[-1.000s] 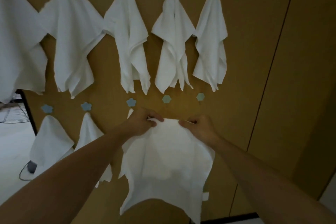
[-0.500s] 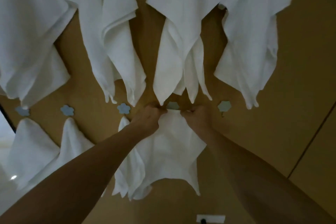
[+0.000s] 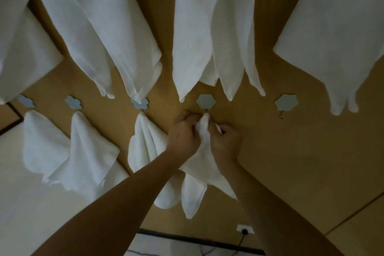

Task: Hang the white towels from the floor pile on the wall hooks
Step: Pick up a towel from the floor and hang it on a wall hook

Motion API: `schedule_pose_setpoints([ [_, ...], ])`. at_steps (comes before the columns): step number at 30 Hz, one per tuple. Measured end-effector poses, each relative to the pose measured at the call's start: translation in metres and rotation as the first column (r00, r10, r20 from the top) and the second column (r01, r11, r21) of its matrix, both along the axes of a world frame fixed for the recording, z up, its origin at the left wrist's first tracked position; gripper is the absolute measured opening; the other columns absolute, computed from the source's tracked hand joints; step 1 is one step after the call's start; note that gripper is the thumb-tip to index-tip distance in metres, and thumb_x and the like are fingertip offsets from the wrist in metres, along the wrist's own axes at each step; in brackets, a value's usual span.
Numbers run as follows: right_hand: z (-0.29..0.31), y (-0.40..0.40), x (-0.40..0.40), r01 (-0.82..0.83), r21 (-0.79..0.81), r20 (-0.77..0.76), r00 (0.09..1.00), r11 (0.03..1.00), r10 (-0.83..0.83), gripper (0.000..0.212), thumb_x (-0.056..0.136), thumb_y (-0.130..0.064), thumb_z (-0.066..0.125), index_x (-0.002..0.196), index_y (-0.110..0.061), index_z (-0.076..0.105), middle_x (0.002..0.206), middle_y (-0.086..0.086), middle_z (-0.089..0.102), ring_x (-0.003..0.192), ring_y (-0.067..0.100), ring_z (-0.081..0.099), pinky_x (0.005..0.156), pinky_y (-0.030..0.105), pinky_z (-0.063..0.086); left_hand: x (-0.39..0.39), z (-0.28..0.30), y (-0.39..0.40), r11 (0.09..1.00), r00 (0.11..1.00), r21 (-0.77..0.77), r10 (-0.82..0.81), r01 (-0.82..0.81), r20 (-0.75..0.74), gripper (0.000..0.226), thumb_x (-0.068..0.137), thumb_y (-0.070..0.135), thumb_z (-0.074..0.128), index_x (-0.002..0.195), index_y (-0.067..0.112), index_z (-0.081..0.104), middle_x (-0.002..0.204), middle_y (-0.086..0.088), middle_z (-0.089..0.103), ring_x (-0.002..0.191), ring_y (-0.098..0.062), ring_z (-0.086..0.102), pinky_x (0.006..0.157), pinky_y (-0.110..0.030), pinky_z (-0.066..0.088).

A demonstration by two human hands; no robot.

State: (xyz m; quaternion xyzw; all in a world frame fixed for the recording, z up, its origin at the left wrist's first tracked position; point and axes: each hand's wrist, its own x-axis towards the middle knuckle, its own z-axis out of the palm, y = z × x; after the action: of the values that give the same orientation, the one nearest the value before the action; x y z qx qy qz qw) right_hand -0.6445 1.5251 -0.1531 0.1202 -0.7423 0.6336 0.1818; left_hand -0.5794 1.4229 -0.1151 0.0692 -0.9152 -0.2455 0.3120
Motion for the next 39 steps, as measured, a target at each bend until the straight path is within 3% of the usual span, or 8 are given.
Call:
schedule_pose_setpoints([
  [6,0.012,0.002,0.004,0.367,0.255,-0.549,0.816,0.894,-0.178,0.019,0.089,-0.024,0.068,0.075,-0.013,0.072,0.072,0.007,0.061,0.07,0.024,0.053,0.071,0.036,0.04,0.0,-0.015,-0.005,0.969,0.987,-0.216,0.091,-0.118,-0.129,0.029,0.087,0.021,0.052,0.103,0.018,0.076,0.102,-0.007,0.063,0.099,-0.029,0.054,0.085,-0.04,0.039],
  [11,0.019,-0.007,0.015,0.142,0.159,-0.332,0.94,0.977,-0.082,0.02,0.088,-0.02,0.062,0.074,-0.008,0.07,0.073,0.006,0.063,0.065,0.018,0.056,0.062,0.034,0.049,0.005,-0.025,-0.015,0.972,0.993,-0.233,-0.045,0.019,-0.106,0.025,0.089,0.021,0.052,0.095,0.015,0.076,0.091,-0.005,0.07,0.086,-0.021,0.055,0.076,-0.034,0.045],
  [17,0.014,-0.028,0.018,0.378,0.265,-0.378,0.887,0.887,-0.265,0.04,0.09,-0.042,0.053,0.069,-0.01,0.063,0.059,0.001,0.058,0.051,0.011,0.047,0.052,0.024,0.036,0.007,-0.026,-0.036,0.948,0.953,-0.102,-0.304,0.303,0.002,0.031,0.087,0.017,0.044,0.097,0.009,0.073,0.082,-0.008,0.072,0.064,-0.025,0.066,0.055,-0.027,0.052],
  [23,-0.029,-0.048,0.052,0.353,0.32,0.022,0.925,0.879,-0.38,0.022,0.09,-0.035,0.063,0.106,-0.02,0.061,0.1,0.002,0.07,0.095,0.023,0.067,0.086,0.035,0.052,0.02,-0.015,-0.077,0.93,0.926,-0.069,-0.366,0.36,-0.096,0.034,0.089,0.027,0.047,0.102,0.004,0.068,0.088,-0.011,0.069,0.073,-0.025,0.064,0.063,-0.032,0.054],
  [30,-0.026,-0.059,0.092,0.192,0.61,0.445,0.719,0.768,-0.534,0.094,0.062,-0.054,0.083,0.131,-0.016,0.033,0.127,0.008,0.052,0.119,0.034,0.053,0.099,0.05,0.044,0.041,-0.015,-0.106,0.855,0.861,-0.109,-0.507,0.508,0.039,0.017,0.075,0.019,0.032,0.073,0.015,0.049,0.074,-0.005,0.051,0.068,-0.027,0.05,0.059,-0.031,0.038],
  [33,-0.025,-0.048,0.115,0.163,0.597,0.496,0.695,0.785,-0.521,0.113,0.058,-0.06,0.084,0.143,-0.015,0.025,0.139,0.01,0.043,0.127,0.035,0.045,0.102,0.053,0.042,0.052,-0.012,-0.105,0.815,0.829,-0.152,-0.549,0.559,0.108,0.019,0.078,0.007,0.047,0.089,0.012,0.062,0.089,-0.009,0.061,0.085,-0.031,0.058,0.067,-0.03,0.041],
  [36,-0.018,-0.031,0.145,0.176,0.639,0.445,0.71,0.749,-0.546,0.12,0.061,-0.062,0.082,0.152,-0.016,0.018,0.148,0.011,0.038,0.134,0.035,0.04,0.106,0.052,0.04,0.07,-0.002,-0.089,0.789,0.803,-0.152,-0.589,0.595,0.09,0.038,0.088,0.008,0.054,0.124,0.016,0.062,0.123,-0.003,0.061,0.115,-0.023,0.052,0.095,-0.034,0.048],
  [39,-0.007,-0.001,0.186,0.236,0.668,0.366,0.721,0.706,-0.588,0.114,0.065,-0.059,0.081,0.154,-0.022,0.019,0.15,0.009,0.038,0.135,0.033,0.038,0.106,0.05,0.04,0.09,0.008,-0.056,0.719,0.735,-0.153,-0.67,0.678,0.11,0.04,0.089,0.008,0.057,0.129,0.014,0.06,0.133,-0.005,0.056,0.123,-0.025,0.049,0.105,-0.037,0.042],
])
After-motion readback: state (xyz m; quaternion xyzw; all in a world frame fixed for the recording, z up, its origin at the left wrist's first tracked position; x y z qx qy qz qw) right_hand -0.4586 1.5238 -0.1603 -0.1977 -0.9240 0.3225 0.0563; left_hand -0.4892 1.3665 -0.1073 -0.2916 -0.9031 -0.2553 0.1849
